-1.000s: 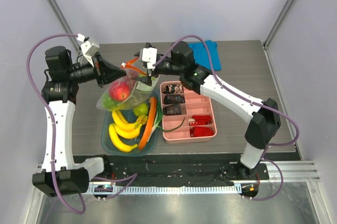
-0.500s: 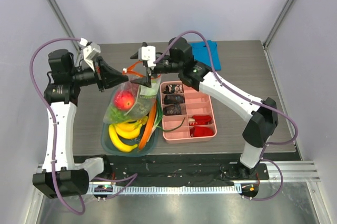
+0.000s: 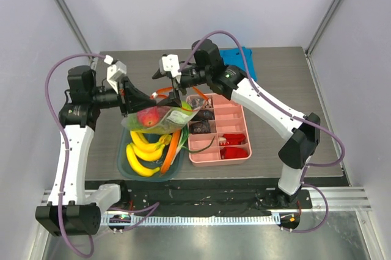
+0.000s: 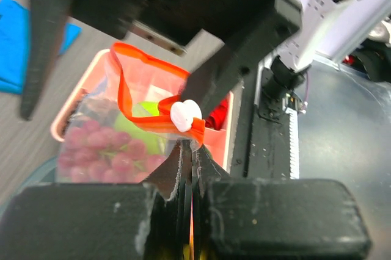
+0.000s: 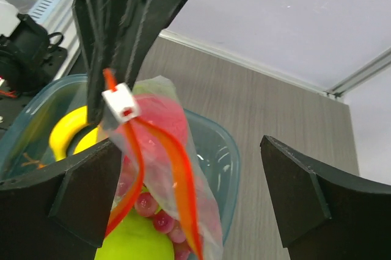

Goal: Place the food in the zip-top bag and seal the zipper
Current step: Zip the zipper food storage bag.

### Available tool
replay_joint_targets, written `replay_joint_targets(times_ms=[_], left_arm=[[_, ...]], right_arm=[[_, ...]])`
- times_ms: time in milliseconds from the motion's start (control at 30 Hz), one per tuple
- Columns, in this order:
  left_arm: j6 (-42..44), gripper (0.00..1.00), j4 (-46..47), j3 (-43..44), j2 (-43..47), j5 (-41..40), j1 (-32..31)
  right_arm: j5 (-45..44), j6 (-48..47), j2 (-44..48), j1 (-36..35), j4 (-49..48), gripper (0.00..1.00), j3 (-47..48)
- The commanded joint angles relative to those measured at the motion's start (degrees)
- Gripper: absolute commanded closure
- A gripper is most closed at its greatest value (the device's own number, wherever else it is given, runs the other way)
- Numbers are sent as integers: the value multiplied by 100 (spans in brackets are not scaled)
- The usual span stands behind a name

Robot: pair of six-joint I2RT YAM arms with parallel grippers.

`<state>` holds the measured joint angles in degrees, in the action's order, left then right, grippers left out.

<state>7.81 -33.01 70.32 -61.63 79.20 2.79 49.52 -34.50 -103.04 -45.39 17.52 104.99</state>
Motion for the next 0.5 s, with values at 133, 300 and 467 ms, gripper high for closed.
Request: replay_joint_targets(times_ms=[133, 300, 467], left_arm=[[150, 100, -82, -28, 309, -518, -226], [-86, 100, 452, 78, 370, -766, -217], [431, 99, 41, 420, 309, -1230, -208]], right_arm=[[427, -4, -50, 74, 999, 43, 585], [304, -153, 241, 74, 990, 81, 101], [-255, 292, 109, 82, 763, 99, 320]])
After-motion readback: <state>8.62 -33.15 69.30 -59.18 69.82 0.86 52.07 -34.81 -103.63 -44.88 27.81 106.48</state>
